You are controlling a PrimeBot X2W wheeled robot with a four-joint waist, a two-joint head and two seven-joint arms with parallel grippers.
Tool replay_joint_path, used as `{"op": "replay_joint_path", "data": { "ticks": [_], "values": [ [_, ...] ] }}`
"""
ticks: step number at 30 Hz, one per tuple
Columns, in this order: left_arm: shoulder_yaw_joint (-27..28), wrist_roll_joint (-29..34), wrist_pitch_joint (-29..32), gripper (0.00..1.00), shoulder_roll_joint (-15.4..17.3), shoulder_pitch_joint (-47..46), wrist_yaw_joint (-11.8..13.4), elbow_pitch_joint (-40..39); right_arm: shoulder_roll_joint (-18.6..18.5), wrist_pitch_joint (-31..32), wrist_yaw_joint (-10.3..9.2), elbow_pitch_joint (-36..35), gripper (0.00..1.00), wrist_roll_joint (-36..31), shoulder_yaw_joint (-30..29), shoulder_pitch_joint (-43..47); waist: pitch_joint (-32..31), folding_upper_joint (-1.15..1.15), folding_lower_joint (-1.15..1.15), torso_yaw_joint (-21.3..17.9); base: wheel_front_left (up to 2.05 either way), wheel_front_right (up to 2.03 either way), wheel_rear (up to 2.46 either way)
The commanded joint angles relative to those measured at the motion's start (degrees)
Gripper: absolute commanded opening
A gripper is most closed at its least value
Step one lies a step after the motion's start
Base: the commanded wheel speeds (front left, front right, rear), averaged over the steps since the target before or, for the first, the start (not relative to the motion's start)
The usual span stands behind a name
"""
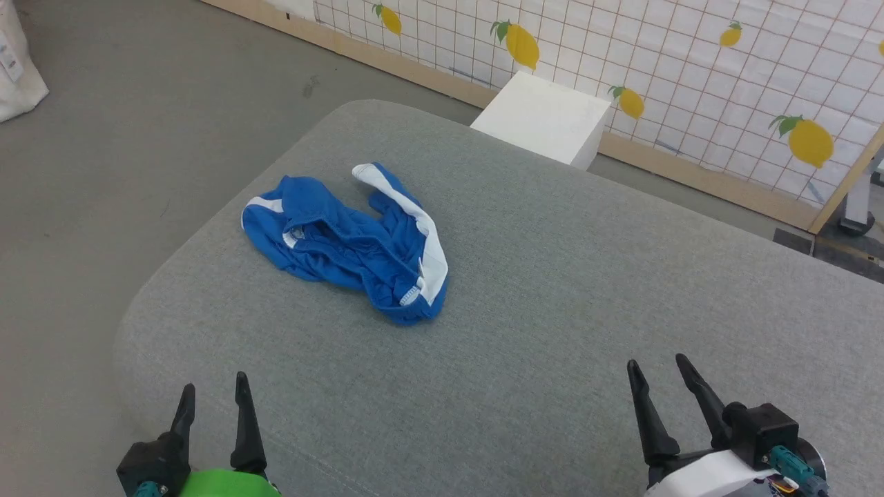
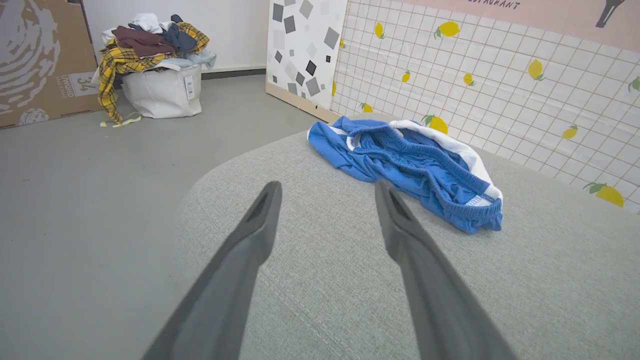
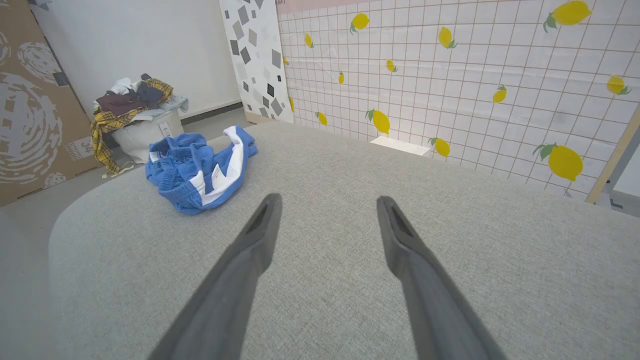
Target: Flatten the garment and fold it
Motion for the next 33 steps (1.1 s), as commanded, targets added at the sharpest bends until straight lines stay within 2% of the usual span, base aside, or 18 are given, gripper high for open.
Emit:
{"op": "replay_joint_path", "data": {
  "ticks": [1, 5, 9, 16, 17, 19, 21, 25, 33],
  "values": [
    [-0.1, -0.7, 0.4, 1.00, 0.3, 0.1, -0.1, -0.1, 0.0, -0.3, -0.09, 0.0, 1.00, 0.3, 0.0, 0.4, 0.3, 0.00, 0.00, -0.3, 0.00, 0.00, 0.00],
    [-0.2, -3.0, 4.2, 1.00, 1.5, -3.5, -2.2, 0.6, 0.0, -0.3, -0.09, -0.1, 1.00, -0.2, 0.0, -0.4, 1.9, 0.00, 0.00, -1.2, 0.00, 0.00, 0.00],
    [0.5, -8.2, 11.7, 1.00, 3.1, -12.3, -5.1, 3.4, 0.0, 0.6, -0.09, -0.6, 1.00, -1.8, 0.1, -1.9, 4.9, 0.00, 0.00, -3.2, 0.00, 0.00, 0.00],
    [-1.4, -14.0, 29.2, 1.00, 9.7, -31.8, -8.1, 13.3, 0.0, 3.1, -0.09, -3.1, 1.00, -4.8, -1.2, -4.5, 11.9, 0.00, 0.00, -8.8, 0.00, 0.00, 0.00],
    [-2.0, -15.7, 35.2, 1.00, 11.6, -39.3, -8.4, 19.1, 0.0, 4.0, -0.09, -4.3, 1.00, -5.9, -2.1, -5.1, 14.8, 0.00, 0.00, -11.0, 0.00, 0.00, 0.00],
    [-2.4, -16.3, 38.6, 1.00, 12.3, -43.1, -8.5, 23.0, 0.0, 4.5, -0.09, -5.2, 1.00, -6.5, -2.4, -5.4, 16.5, 0.00, 0.00, -12.5, 0.00, 0.00, 0.00],
    [-3.1, -16.3, 41.2, 1.00, 12.7, -46.2, -8.4, 26.5, 0.0, 5.0, -0.09, -6.2, 1.00, -6.9, -2.8, -5.3, 17.9, 0.00, 0.00, -13.6, 0.00, 0.00, 0.00],
    [-4.9, -14.7, 42.5, 1.00, 13.8, -49.7, -8.4, 32.5, 0.0, 5.5, -0.09, -7.6, 1.00, -7.2, -3.2, -5.7, 20.1, 0.00, 0.00, -15.7, 0.00, 0.00, 0.00],
    [-7.9, -13.1, 43.8, 1.00, 13.9, -49.4, -8.5, 42.5, 0.0, 5.0, -0.09, -7.9, 1.00, -6.3, -3.7, -5.9, 22.2, 0.00, 0.00, -17.3, 0.00, 0.00, 0.00]
  ]
}}
